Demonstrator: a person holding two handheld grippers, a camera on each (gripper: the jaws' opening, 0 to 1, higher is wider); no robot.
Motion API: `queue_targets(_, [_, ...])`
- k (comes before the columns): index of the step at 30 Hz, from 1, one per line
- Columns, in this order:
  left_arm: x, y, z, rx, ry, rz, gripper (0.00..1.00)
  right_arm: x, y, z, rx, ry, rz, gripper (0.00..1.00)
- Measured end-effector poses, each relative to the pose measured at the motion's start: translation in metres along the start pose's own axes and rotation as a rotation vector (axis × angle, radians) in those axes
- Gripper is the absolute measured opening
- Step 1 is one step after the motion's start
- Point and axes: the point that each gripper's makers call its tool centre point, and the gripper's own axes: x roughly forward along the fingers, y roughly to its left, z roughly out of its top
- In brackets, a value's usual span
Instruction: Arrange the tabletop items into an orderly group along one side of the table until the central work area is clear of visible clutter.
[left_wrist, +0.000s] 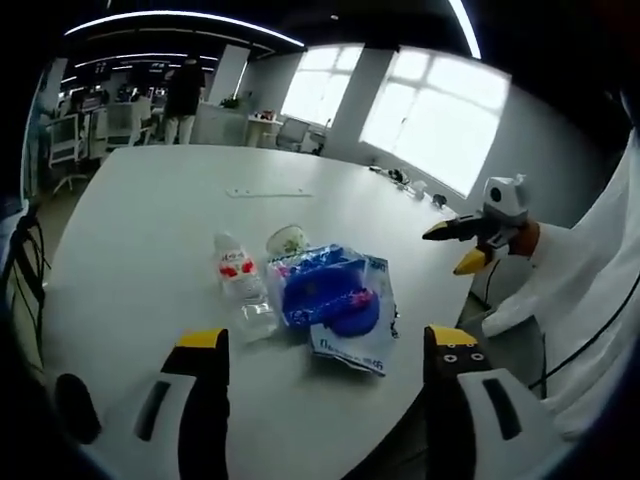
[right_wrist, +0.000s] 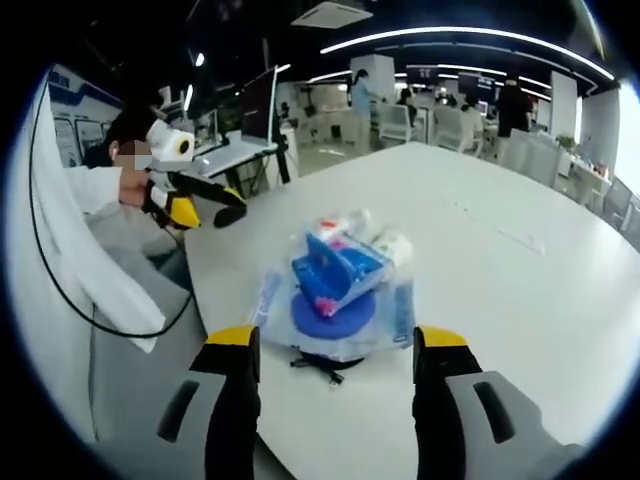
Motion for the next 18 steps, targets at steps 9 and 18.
queue_targets(9, [0.013, 0.007, 0.01, 0.013, -0.006, 0.0, 0.72, 0.015, -0.005, 0.007, 0.011, 0.005, -0.006, 0.56])
queue_targets(18, [0.032, 0.012, 0.017, 0.03, -0.002, -0.005, 0.65, 0.033, -0.008, 0.012, 0.023, 0.021, -0.011, 0.52])
